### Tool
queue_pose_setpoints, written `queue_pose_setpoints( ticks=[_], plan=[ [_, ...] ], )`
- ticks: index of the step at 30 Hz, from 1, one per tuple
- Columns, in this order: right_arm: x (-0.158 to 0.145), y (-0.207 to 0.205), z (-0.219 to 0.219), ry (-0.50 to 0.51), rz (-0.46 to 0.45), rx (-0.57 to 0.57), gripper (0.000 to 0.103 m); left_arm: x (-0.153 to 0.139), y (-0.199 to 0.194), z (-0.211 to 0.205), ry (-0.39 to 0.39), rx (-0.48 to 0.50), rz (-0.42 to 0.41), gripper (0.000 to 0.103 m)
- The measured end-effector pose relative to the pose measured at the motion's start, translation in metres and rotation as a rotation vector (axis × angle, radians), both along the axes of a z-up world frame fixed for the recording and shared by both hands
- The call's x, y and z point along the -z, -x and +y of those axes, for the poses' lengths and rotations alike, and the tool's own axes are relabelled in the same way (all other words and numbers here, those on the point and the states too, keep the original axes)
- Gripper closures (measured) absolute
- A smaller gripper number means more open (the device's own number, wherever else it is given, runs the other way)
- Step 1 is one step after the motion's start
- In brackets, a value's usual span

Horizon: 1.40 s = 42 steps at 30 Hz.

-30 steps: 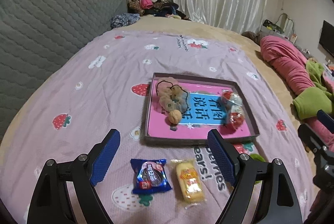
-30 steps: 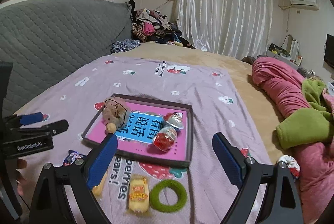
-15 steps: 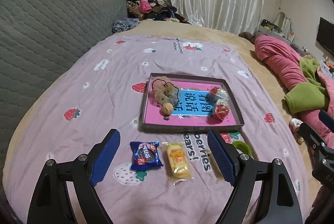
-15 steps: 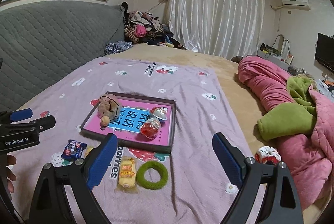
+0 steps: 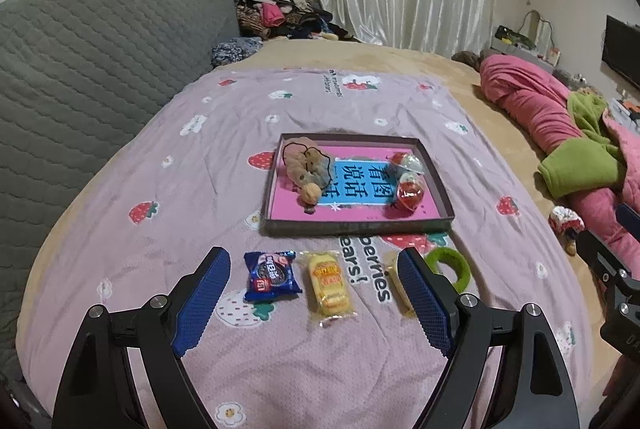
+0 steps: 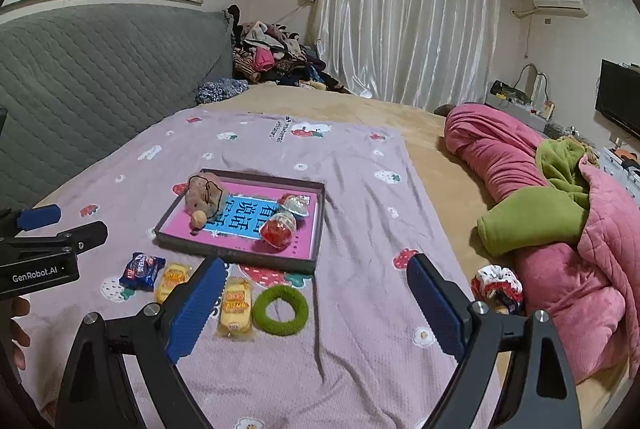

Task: Organize objects
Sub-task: 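Open both tools and withdraw them from the tray, then move the left tool toward the yellow cake packet while the right tool approaches the green fuzzy ring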

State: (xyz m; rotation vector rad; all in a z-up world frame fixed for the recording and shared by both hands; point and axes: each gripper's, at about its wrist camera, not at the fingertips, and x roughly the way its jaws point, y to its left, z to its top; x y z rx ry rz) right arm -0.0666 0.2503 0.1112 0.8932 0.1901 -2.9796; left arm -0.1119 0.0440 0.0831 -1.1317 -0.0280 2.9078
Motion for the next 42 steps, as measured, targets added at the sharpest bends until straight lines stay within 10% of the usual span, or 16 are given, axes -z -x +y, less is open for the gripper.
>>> queue_pose_setpoints(
  ticks=[42],
  plan=[
    [0.105, 0.041, 0.012, 0.015, -0.184, 0.022, 0.011, 0.123, 0.033, 0.013, -0.016, 0.054, -0.166, 0.016]
  ],
)
